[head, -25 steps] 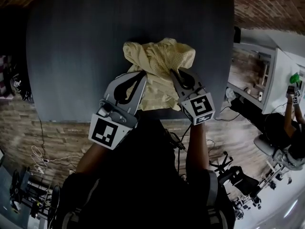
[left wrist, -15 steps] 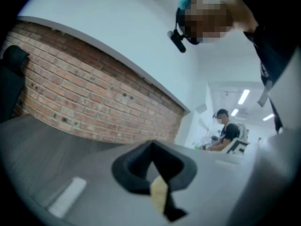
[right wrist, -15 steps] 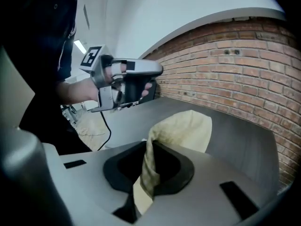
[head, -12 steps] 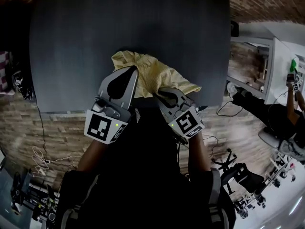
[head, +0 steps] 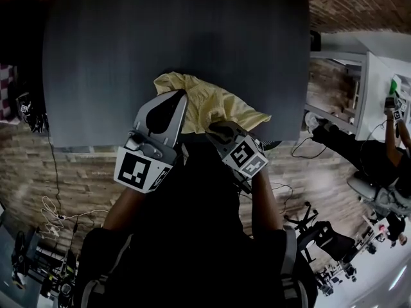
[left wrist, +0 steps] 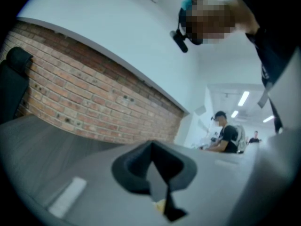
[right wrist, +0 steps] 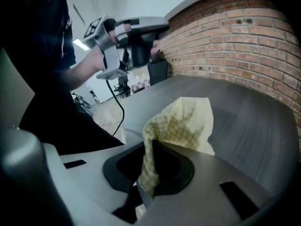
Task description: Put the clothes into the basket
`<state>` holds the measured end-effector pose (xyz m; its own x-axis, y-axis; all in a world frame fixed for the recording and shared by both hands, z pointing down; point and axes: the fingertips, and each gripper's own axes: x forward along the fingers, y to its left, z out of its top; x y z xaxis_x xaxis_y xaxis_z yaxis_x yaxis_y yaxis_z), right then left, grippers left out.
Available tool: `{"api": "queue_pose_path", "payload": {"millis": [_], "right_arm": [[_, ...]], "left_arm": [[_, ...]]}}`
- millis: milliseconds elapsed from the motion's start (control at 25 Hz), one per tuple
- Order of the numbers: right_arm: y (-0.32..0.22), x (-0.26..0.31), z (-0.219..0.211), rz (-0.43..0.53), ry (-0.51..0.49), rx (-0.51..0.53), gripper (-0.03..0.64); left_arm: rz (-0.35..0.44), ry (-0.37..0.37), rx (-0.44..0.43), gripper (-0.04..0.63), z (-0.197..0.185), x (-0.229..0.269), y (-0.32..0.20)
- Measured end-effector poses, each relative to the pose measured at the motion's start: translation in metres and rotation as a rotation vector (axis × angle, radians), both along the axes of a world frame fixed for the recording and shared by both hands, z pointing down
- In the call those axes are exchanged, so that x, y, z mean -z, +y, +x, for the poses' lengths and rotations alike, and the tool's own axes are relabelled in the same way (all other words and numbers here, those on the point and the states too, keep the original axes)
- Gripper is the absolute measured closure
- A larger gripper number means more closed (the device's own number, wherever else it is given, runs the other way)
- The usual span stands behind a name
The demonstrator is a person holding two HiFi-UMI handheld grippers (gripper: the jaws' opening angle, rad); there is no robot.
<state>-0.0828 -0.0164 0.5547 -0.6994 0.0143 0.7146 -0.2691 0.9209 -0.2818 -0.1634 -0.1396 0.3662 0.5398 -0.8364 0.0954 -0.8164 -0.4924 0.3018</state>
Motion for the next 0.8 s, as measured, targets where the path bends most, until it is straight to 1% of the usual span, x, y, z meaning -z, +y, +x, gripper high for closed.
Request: {"api": "queue_pose_path", "payload": {"millis": [120, 200, 280, 360, 400, 520, 560, 680, 800], "right_arm": [[0.007, -0.035, 0.004, -0.034, 0.101, 0.016, 0.583], [0.012, -0.057, 0.005, -0.054, 0.147, 0.005, 0.583], [0.014, -0.073, 0.003, -0.082, 0.165, -0.011, 0.583], [0.018, -0.077, 0.002, -0.11, 0.162, -0.017, 0.581], [0.02, -0.073, 0.002, -0.121, 0.157, -0.019, 0.57], [0.023, -0.054, 0.007, -0.131, 0.147, -0.027, 0.474], [0.024, -0.047, 0.01, -0.124, 0.149, -0.027, 0.458], [0.018, -0.022, 0.02, -0.09, 0.14, -0.051, 0.443], [0.001, 0.006, 0.028, -0.049, 0.094, -0.121, 0.442]], "left_arm": [[-0.002, 0.009, 0.0, 0.594, 0.002, -0.001, 0.0], [-0.008, 0.008, -0.002, 0.594, 0.001, -0.004, -0.001], [-0.01, 0.003, -0.003, 0.594, 0.001, -0.006, -0.002], [-0.01, -0.002, -0.005, 0.594, 0.003, -0.007, -0.003], [-0.011, -0.002, -0.006, 0.594, 0.005, -0.008, -0.003], [-0.017, 0.003, 0.004, 0.594, 0.005, -0.01, -0.003], [-0.022, 0.003, 0.009, 0.594, 0.003, -0.012, -0.003], [-0.026, 0.008, 0.021, 0.594, 0.0, -0.014, -0.004], [-0.022, 0.013, 0.027, 0.594, -0.001, -0.013, -0.006]]}}
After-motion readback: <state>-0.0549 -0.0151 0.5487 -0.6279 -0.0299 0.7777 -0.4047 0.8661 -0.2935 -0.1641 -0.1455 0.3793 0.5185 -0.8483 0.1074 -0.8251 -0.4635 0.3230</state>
